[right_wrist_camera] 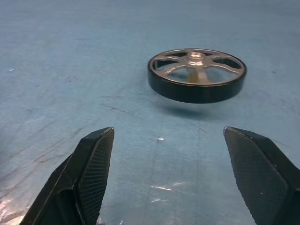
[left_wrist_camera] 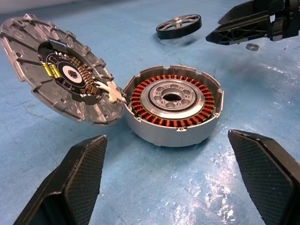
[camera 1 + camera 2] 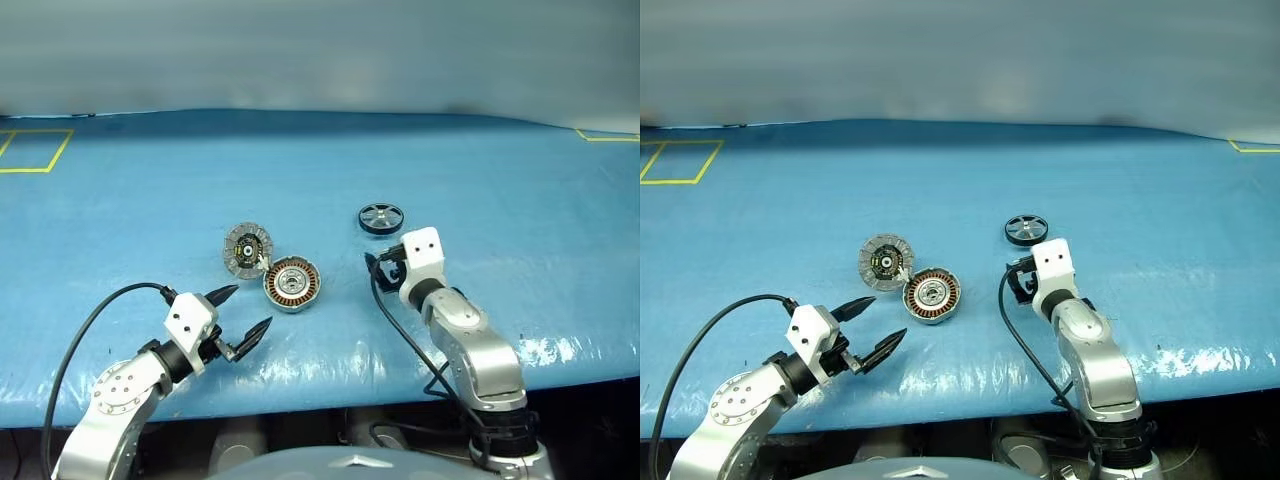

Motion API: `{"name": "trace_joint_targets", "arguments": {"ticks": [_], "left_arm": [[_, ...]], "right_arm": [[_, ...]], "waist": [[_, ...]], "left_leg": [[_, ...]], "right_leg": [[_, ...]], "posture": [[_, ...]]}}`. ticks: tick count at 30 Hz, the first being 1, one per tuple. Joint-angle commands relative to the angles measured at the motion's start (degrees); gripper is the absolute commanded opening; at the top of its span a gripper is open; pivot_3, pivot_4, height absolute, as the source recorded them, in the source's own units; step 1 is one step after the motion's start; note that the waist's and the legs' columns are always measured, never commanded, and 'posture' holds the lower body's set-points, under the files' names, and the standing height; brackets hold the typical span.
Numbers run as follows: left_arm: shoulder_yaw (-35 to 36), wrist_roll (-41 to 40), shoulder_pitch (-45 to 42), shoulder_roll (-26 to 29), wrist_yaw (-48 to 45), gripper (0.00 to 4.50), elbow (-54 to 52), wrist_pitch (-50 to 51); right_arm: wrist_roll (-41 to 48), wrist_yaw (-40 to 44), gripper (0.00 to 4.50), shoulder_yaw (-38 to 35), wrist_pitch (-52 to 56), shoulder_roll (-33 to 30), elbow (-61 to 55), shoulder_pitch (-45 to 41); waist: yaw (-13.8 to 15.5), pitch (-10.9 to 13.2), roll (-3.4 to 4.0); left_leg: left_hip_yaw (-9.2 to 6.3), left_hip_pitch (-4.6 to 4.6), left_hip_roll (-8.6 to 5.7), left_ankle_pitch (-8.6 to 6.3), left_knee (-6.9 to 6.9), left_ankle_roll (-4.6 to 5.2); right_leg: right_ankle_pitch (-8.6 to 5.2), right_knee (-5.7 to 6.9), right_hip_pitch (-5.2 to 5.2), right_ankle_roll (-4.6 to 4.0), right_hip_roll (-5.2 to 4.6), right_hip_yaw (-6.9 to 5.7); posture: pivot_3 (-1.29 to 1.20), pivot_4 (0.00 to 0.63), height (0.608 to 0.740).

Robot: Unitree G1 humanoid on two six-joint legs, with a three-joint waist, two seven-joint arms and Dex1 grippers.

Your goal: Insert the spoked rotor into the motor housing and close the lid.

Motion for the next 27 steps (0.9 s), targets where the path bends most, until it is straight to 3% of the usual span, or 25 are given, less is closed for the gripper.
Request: {"name": "trace_joint_targets", "arguments": {"ticks": [1, 9, 22, 25, 27], "left_arm": [[0.2, -0.2, -0.1, -0.1, 0.1, 4.5, -1.0, -0.2], [-0.2, 1.3, 0.5, 0.0, 0.6, 4.5, -1.2, -0.6], [-0.2, 1.0, 0.0, 0.3, 0.2, 4.5, -0.6, -0.5], [0.0, 1.1, 0.0, 0.3, 0.2, 4.5, -0.6, -0.5], [0.1, 1.1, 0.0, 0.4, 0.1, 4.5, -0.6, -0.5]], "right_arm": [[-0.5, -3.5, 3.93, -3.0, -6.7, 2.1, 1.7, 1.5], [2.5, -8.2, 3.93, -10.1, -11.2, 7.0, 4.7, 4.3], [4.9, -7.2, 3.93, -9.6, -9.0, 8.6, 7.0, 8.7], [4.5, -7.7, 3.3, -9.4, -8.4, 8.9, 7.5, 8.8], [3.8, -8.0, 2.63, -8.9, -8.4, 8.7, 7.8, 8.8]], "waist": [[0.1, 0.0, 0.0], [0.2, 0.0, 0.01], [0.2, -0.1, -0.05], [0.2, -0.1, -0.13], [0.1, -0.1, -0.16]], "left_leg": [[0.0, 0.0, 0.0, 0.0, 0.0, 0.0], [0.01, -0.02, 0.02, 0.0, 0.0, 0.0], [0.01, 0.09, 0.07, 0.0, 0.01, 0.0], [0.01, 0.11, 0.09, 0.0, 0.02, 0.0], [0.01, 0.14, 0.09, 0.0, 0.01, 0.0]], "right_leg": [[0.0, 0.0, 0.0, 0.0, -0.01, 0.0], [0.02, -0.01, 0.02, -0.01, -0.13, 0.11], [-0.1, 0.0, 0.13, -0.18, -0.11, 0.11], [-0.14, 0.0, 0.16, -0.26, -0.12, 0.11], [-0.14, 0.01, 0.17, -0.28, -0.11, 0.11]], "posture": [[0.0, 0.15, 0.74], [0.0, 0.15, 0.74], [0.0, 0.15, 0.74], [0.0, 0.15, 0.74], [0.0, 0.15, 0.74]]}}
